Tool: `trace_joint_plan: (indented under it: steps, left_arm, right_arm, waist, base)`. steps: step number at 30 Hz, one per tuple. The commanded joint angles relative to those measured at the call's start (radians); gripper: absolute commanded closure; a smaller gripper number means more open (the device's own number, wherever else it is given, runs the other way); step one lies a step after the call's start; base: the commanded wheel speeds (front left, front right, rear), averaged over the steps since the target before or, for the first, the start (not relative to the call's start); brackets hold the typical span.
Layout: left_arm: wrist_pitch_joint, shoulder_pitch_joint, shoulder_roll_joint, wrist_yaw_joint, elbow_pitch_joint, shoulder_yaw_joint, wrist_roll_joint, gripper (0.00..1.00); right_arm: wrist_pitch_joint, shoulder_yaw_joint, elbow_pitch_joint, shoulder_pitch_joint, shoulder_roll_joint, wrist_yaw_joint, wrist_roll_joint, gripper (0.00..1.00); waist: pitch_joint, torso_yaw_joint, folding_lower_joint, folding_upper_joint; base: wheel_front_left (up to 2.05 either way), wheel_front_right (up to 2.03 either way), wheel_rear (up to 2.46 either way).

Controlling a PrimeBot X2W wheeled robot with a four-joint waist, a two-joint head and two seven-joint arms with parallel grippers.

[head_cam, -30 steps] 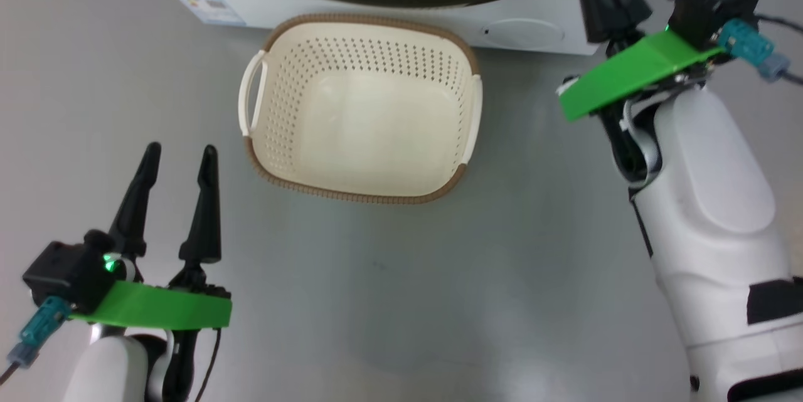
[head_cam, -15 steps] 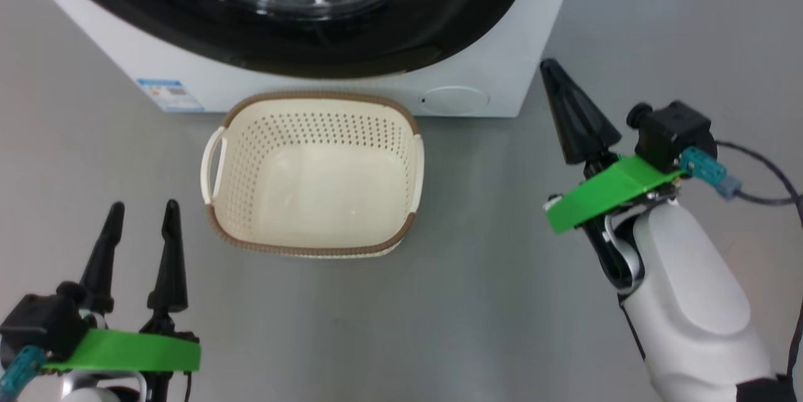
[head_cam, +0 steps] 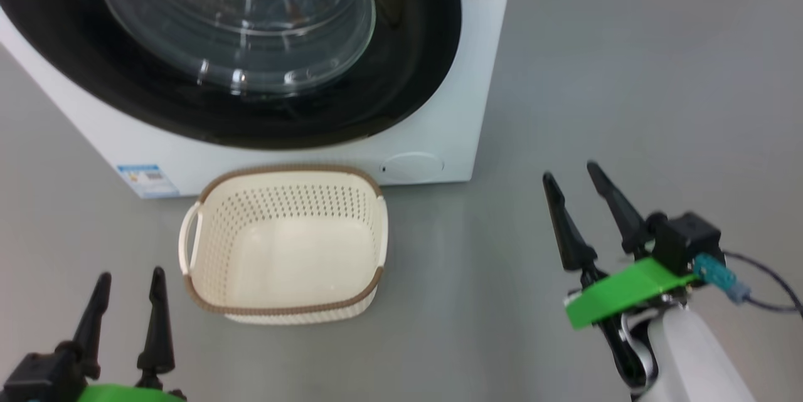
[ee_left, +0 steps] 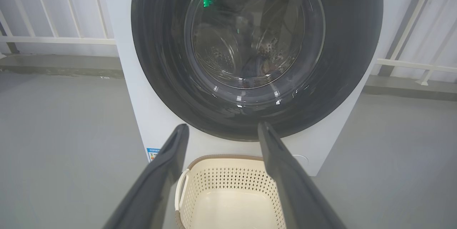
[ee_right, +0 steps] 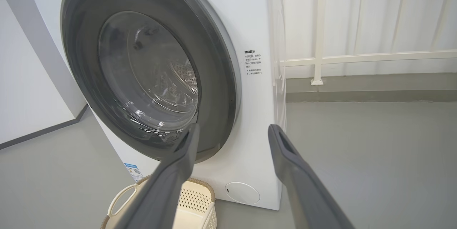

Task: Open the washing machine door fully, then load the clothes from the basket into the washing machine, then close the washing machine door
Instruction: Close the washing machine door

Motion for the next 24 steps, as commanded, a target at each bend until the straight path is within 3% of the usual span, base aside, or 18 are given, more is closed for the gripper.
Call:
trace_joint_plan:
  steps: [1, 11, 24]
  left_arm:
    - [-0.006, -0.001, 0.012, -0.002, -0.018, 0.04, 0.013, 0.0]
    - [-0.006, 0.08, -0.01, 0.008, -0.009, 0.072, 0.044, 0.0]
    - [-0.006, 0.14, -0.022, 0.018, -0.017, 0.101, 0.057, 0.0]
  right_arm:
    - [-0.005, 0.013, -0.036, 0.026, 0.01, -0.006, -0.007, 0.0]
    - [-0.005, -0.022, -0.062, 0.182, 0.015, -0.006, 0.002, 0.0]
    - [-0.005, -0.072, -0.075, 0.255, 0.02, -0.006, -0.003, 0.0]
  waist:
    - [-0.053, -0.037, 0.0, 0.0]
    - [-0.141, -0.07, 0.0, 0.0]
    - [-0.17, -0.068, 0.0, 0.0]
  base:
    - [0.0, 0.0, 0.0]
    - [0.0, 0.0, 0.0]
    - [0.0, 0.0, 0.0]
